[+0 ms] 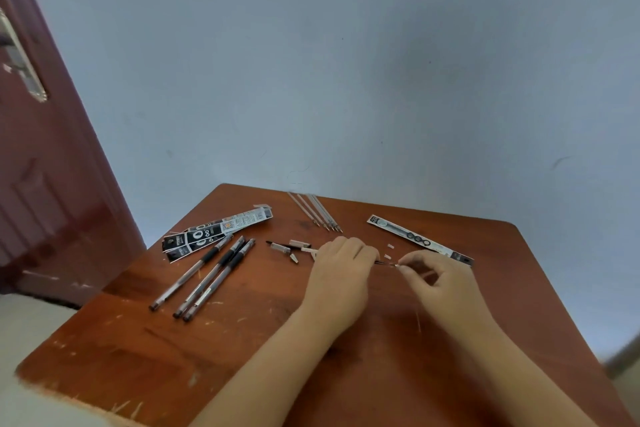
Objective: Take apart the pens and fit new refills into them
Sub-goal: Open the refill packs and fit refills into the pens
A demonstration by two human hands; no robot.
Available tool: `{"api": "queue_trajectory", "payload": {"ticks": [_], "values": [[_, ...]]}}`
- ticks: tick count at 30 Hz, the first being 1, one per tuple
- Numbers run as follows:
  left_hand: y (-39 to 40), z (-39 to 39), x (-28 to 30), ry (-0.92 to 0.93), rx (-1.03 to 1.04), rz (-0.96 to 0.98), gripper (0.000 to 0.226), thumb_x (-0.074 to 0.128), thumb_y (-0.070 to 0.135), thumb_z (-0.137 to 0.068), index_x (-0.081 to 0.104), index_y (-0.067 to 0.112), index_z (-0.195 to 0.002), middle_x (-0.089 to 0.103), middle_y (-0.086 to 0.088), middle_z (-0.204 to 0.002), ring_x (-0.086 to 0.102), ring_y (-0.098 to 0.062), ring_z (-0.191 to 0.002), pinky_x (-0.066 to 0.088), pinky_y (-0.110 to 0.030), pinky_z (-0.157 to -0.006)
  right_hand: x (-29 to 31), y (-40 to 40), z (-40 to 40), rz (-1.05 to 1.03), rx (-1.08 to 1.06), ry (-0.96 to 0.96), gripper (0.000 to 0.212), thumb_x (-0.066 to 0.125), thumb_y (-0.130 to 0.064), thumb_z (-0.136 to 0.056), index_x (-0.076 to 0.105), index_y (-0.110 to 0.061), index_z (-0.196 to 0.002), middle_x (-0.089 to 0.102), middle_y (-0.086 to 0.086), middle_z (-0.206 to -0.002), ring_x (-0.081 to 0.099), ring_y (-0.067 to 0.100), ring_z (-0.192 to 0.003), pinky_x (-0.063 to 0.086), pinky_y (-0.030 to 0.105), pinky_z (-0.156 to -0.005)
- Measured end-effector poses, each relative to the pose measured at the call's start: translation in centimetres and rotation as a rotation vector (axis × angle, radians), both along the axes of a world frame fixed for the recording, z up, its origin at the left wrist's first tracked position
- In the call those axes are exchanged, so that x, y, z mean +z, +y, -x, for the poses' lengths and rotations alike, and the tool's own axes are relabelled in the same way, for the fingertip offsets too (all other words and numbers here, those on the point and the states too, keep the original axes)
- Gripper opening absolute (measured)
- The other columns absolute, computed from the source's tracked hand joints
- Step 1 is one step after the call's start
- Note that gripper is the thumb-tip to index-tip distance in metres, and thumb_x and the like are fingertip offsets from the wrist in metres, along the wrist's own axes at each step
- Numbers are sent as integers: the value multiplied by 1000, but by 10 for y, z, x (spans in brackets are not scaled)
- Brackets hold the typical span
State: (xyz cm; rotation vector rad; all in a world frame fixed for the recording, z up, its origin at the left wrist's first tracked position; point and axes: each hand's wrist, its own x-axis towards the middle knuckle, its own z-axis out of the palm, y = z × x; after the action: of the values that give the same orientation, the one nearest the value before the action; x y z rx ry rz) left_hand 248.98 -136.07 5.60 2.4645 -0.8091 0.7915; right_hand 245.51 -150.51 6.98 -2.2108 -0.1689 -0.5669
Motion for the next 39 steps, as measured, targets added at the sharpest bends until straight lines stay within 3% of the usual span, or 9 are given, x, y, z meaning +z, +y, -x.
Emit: {"api": "queue_trajectory", "payload": {"ticks": [5, 11, 17, 21, 25, 30, 33, 37, 39], "values": [[6, -2, -17, 11, -131, -10, 24, 44, 10, -74, 68, 12, -80, 63, -2, -74, 43, -11, -75, 41, -25, -61, -21, -10, -3, 130, 77, -37, 6, 66, -6, -74, 72, -8, -75, 60, -17, -68, 54, -5, -78, 39, 0, -66], [10, 3, -8, 1, -192, 37, 26, 45, 14, -78, 70, 6, -78, 63, -5, -68, 43, -9, -71, 40, -26, -65, -25, -11, -6, 270, 40, -153, 11, 62, -17, -66, 72, -13, -70, 63, -2, -67, 46, 9, -76, 31, -1, -74], [14, 8, -5, 78, -222, 2, 29, 42, 19, -79, 70, 11, -81, 58, -1, -66, 41, -7, -70, 48, -22, -52, -17, -20, -3, 365, 116, -182, 12, 63, -24, -69, 70, -16, -67, 59, -4, -63, 54, 11, -58, 49, 35, -52], [13, 9, -2, 102, -223, -17, 29, 41, 19, -79, 69, 14, -82, 56, 1, -65, 39, -5, -70, 43, -18, -54, -16, -21, -2, 391, 110, -187, 4, 66, -19, -63, 70, -18, -65, 58, -5, -61, 53, 9, -57, 45, 30, -55], [17, 7, -2, 129, -249, -23, 30, 40, 20, -80, 69, 14, -84, 55, 0, -65, 40, -6, -70, 36, -14, -57, -19, -21, -5, 406, 42, -261, 11, 61, -28, -67, 68, -22, -61, 57, -8, -59, 43, 0, -69, 29, 20, -74], [21, 8, 1, 225, -263, 15, 30, 42, 21, -83, 70, 10, -90, 58, -4, -71, 43, -8, -75, 36, -12, -60, -22, -17, -5, 389, 36, -298, 22, 53, -31, -71, 68, -20, -62, 57, -6, -61, 42, 2, -72, 29, 22, -77], [40, -3, 7, 221, -52, 100, 23, 47, 12, -91, 67, 13, -102, 53, 5, -79, 47, -10, -80, 40, -20, -75, -19, -36, -8, 293, -89, -308, 13, 61, -21, -68, 67, -12, -61, 57, -2, -62, 44, 8, -70, 33, 24, -72], [49, -8, 7, 215, 103, 182, 19, 56, 3, -86, 68, 7, -100, 62, -3, -88, 55, -18, -88, 39, -24, -82, -17, -42, -10, 84, -210, -219, 4, 73, -5, -64, 70, -5, -66, 53, -6, -68, 43, 0, -73, 32, 2, -74], [41, -6, 3, 205, 85, 147, 16, 61, -1, -82, 70, 4, -93, 67, -9, -86, 59, -24, -86, 37, -25, -79, -23, -33, -14, 136, -223, -215, 10, 76, 0, -62, 71, -7, -67, 56, -3, -69, 43, 0, -76, 33, 9, -78]]}}
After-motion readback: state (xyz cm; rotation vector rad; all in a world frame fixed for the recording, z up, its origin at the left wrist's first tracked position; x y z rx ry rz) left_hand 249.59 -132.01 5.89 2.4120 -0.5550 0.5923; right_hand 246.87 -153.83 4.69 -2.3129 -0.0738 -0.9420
